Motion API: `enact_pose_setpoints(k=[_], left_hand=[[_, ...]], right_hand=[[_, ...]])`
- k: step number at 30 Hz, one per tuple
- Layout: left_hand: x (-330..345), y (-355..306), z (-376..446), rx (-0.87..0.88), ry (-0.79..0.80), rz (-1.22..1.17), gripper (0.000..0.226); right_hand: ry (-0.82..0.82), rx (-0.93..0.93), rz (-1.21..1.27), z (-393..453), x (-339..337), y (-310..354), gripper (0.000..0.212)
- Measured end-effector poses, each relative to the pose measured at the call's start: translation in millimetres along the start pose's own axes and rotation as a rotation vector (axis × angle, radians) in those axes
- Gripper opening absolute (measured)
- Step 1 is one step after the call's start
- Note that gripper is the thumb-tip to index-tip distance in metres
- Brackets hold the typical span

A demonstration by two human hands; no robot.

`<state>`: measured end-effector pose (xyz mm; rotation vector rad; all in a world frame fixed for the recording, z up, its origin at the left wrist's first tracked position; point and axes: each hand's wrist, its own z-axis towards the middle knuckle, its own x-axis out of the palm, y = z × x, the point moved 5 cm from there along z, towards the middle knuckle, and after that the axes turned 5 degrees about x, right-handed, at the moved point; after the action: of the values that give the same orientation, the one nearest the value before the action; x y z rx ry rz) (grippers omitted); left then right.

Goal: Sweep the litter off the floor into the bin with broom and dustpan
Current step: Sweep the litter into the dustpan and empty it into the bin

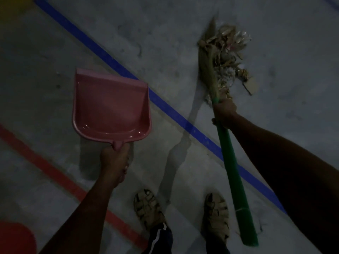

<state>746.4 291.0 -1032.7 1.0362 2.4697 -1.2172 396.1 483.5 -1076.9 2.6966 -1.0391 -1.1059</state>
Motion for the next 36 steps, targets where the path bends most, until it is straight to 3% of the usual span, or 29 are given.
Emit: enact_pose_setpoints(k=[5,12,17,21,29,36], left_hand=[[22.2,-13.0,-15.5,0.047,0.072,0.002,0.041],[50.2,-17.2,-33.3,0.026,0.171,0.082,0.037],[87.6,-33.0,-46.3,0.081,0.200,0.072,0.029],[127.0,-38.7,-59.3,0.082,0.226,0.068,0.022],[199.5,-29.2,-79.7,-0.036,0.213,0.121,0.033],[272.9,-18.8,-85.3,-0.074,0.282,0.149,0.028]], right_hand=[[-0.077,-0.109,-0.140,-6.1,-39.8,-47.3,0.041],[-0.188,-0.475,-0.275,-5.1,-72.7,-98.7,0.028],[-0.232,-0.588,-0.363,14.0,-87.8,-128.8,0.039],[-0.340,-0.596,-0.381,32.1,-106.3,-154.5,0.040],[-0.543,-0.674,-0.267,78.9,-157.5,-152.3,0.057],[-0.544,-0.609,-0.285,163.3,-193.2,-125.9,0.052]])
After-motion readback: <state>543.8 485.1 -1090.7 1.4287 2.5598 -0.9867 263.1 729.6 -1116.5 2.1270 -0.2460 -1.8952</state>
